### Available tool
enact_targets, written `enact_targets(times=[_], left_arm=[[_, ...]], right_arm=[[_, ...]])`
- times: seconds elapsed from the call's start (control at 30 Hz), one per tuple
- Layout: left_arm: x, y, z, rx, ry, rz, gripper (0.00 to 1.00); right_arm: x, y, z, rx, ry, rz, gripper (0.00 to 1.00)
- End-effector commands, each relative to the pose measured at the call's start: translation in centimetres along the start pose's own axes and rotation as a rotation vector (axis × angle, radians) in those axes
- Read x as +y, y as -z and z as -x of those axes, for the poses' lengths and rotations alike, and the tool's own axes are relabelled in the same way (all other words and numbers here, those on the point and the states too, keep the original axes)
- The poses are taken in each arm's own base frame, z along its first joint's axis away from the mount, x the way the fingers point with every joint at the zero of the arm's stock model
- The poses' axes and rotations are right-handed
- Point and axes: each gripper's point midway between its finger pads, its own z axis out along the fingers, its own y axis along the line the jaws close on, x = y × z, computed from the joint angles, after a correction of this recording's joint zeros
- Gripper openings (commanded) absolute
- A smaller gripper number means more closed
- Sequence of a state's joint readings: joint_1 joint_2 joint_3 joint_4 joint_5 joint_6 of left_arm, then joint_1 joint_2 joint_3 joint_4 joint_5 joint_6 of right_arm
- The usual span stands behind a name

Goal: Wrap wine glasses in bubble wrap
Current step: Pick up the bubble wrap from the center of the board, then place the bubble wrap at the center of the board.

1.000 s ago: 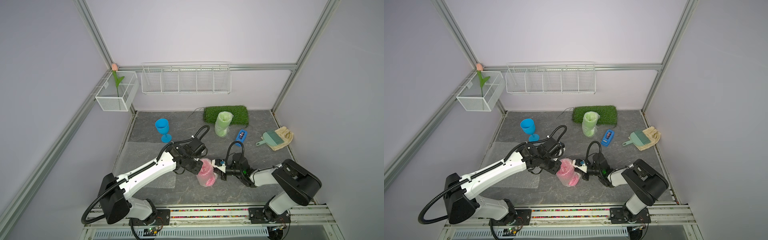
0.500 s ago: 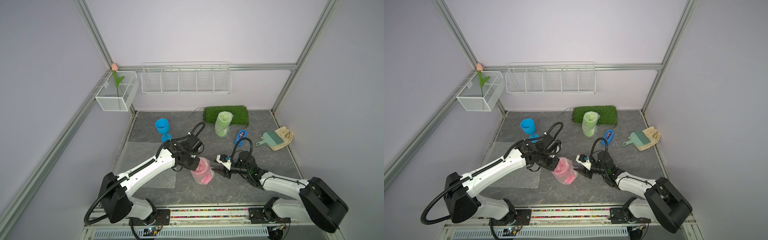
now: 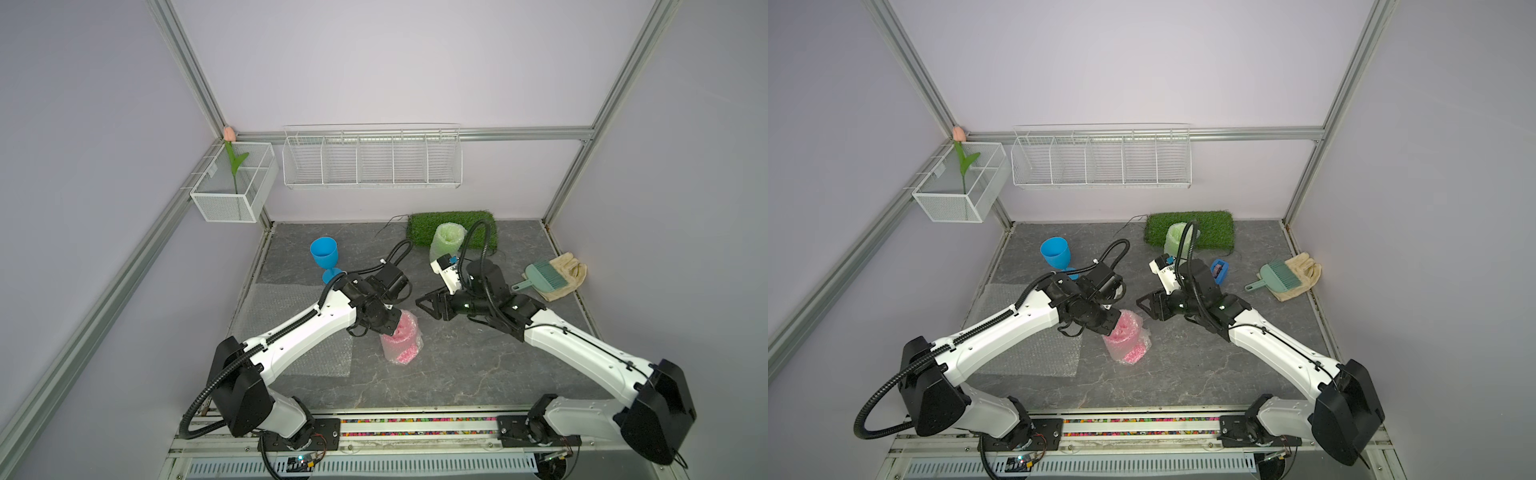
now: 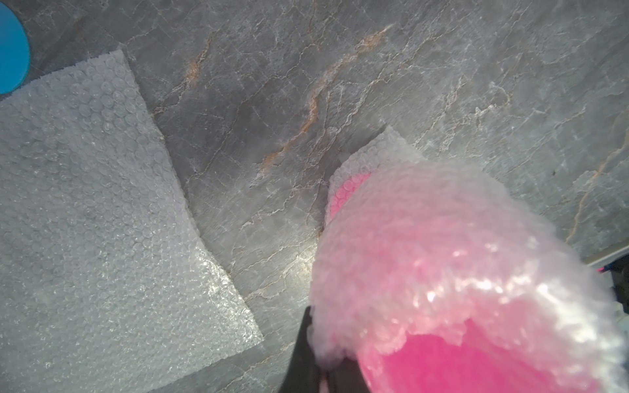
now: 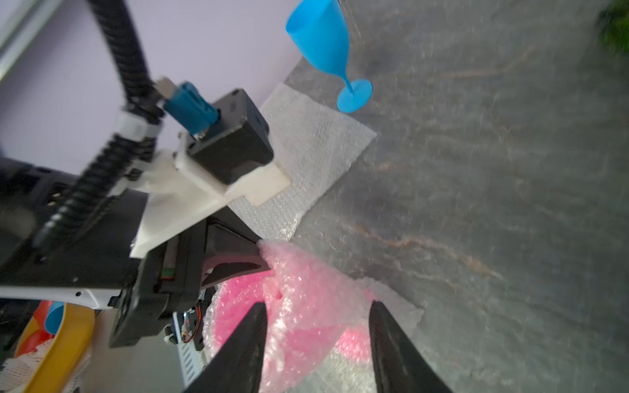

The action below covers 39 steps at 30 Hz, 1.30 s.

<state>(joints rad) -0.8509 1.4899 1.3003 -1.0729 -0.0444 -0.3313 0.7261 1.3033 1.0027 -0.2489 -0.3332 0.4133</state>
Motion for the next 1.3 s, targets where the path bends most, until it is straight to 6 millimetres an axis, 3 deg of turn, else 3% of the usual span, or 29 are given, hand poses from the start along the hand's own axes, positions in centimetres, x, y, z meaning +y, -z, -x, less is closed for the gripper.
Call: enact_targets(times=[0.0,0.23,0.37,0.47,0.53,0.67,0.77,1.0,1.13,1.27], left_arm=[[0.0,-0.5,0.4,0.013,0.060,0.010,0.02],[-0.4,-0.5,0.7,-0.006,0.090,-0.017,0.03],[-0.8,-0.6,0.7,-0.006,0.101,-0.042,0.04],[-0.8,-0.2,1.0,-0.032,0.112,-0.047,0.06],[-0.6,0.4,1.4,-0.067,0.122,-0.042,0.12],[0.5,2.4,2.3,-0.161,0.134,-0.007,0.37],[2.0,4.0,2.9,-0.249,0.160,0.055,0.47],[5.0,6.4,2.7,-0.399,0.198,0.156,0.59],[5.7,6.6,2.1,-0.439,0.211,0.161,0.65],[5.8,5.9,1.5,-0.436,0.217,0.156,0.67]], right_arm=[[-0.9,-0.1,-4.6,0.213,-0.165,-0.205,0.54],[-1.5,-1.2,-5.6,0.287,-0.183,-0.417,0.51],[-1.9,-2.3,-6.2,0.322,-0.172,-0.468,0.43],[-2.3,-2.6,-6.0,0.319,-0.165,-0.496,0.31],[-2.5,-2.3,-5.4,0.302,-0.157,-0.523,0.23],[-3.2,-1.4,-3.5,0.278,-0.109,-0.592,0.16],[-4.0,-0.8,-1.5,0.257,-0.083,-0.636,0.14],[-8.0,0.0,4.6,0.184,-0.106,-0.676,0.12],[-10.9,-0.8,8.0,0.160,-0.123,-0.695,0.11],[-13.5,-1.7,9.9,0.184,-0.142,-0.717,0.11]])
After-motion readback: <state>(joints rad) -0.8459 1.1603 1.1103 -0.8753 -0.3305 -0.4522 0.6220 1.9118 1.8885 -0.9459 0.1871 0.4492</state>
